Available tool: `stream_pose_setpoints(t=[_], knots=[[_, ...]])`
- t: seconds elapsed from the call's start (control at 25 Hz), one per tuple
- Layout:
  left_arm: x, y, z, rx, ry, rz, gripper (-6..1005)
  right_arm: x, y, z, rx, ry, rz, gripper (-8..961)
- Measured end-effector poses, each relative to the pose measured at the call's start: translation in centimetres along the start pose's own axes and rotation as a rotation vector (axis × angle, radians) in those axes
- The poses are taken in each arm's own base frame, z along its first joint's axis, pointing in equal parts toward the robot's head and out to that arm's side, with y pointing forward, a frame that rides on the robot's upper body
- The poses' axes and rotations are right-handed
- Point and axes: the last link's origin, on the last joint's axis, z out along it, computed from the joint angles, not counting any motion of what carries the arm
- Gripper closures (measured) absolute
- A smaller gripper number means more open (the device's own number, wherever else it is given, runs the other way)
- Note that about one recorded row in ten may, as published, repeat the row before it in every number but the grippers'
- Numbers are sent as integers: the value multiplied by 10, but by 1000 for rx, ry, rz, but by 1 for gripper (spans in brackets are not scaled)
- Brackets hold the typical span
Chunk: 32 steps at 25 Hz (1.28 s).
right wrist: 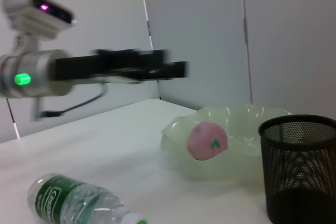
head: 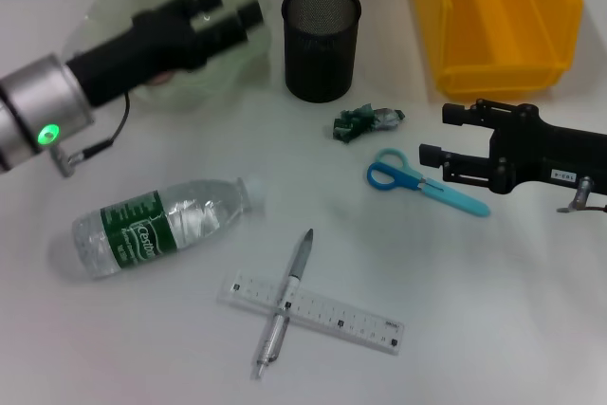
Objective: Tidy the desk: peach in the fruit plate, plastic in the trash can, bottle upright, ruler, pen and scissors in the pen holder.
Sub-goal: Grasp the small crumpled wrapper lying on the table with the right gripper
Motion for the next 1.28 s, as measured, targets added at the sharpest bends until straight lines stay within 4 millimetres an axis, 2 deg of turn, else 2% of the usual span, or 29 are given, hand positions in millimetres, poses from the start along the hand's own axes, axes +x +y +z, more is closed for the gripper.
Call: stream_pose_setpoints(t=[0.16, 0.4, 0.48, 0.56, 0.6, 0.64, 0.76, 0.8, 0.84, 0.96, 1.0, 1.08, 1.12, 1.16, 1.28], knots=[[-11, 15, -14, -120, -77, 29, 198, -3, -3, 1, 1, 2, 22, 232], [-53, 39, -35, -243, -235, 118, 198, -18, -10, 9, -28, 29, 24, 231], [-56, 41, -38, -243, -225, 131, 198, -26, -13, 12, -38, 48, 24, 231], [-57, 43, -41, -238, -195, 146, 198, -39, -18, 14, -36, 67, 30, 231], [-55, 45, -42, -242, -169, 154, 198, -59, -23, 19, -47, 106, 25, 231], [-55, 45, -42, -242, -169, 154, 198, -59, -23, 19, -47, 106, 25, 231], [-54, 47, -43, -256, -161, 152, 198, -98, -28, 32, -83, 230, 17, 232], [-54, 48, -43, -260, -160, 153, 198, -119, -30, 45, -98, 342, 8, 232], [-54, 48, -42, -262, -159, 155, 198, -119, -30, 45, -98, 342, 8, 232], [-55, 49, -41, -266, -156, 157, 197, -137, -30, 67, -87, 515, -33, 232], [-55, 50, -41, -268, -155, 157, 197, -138, -29, 83, -62, 614, -83, 231], [-55, 50, -41, -269, -155, 156, 197, -137, -27, 91, -53, 647, -110, 231], [-55, 50, -41, -269, -154, 156, 197, -130, -22, 108, -28, 708, -182, 231], [-55, 50, -41, -269, -154, 155, 197, -130, -22, 108, -28, 708, -182, 231], [-55, 50, -41, -268, -154, 150, 197, -114, -14, 127, -15, 778, -276, 232]])
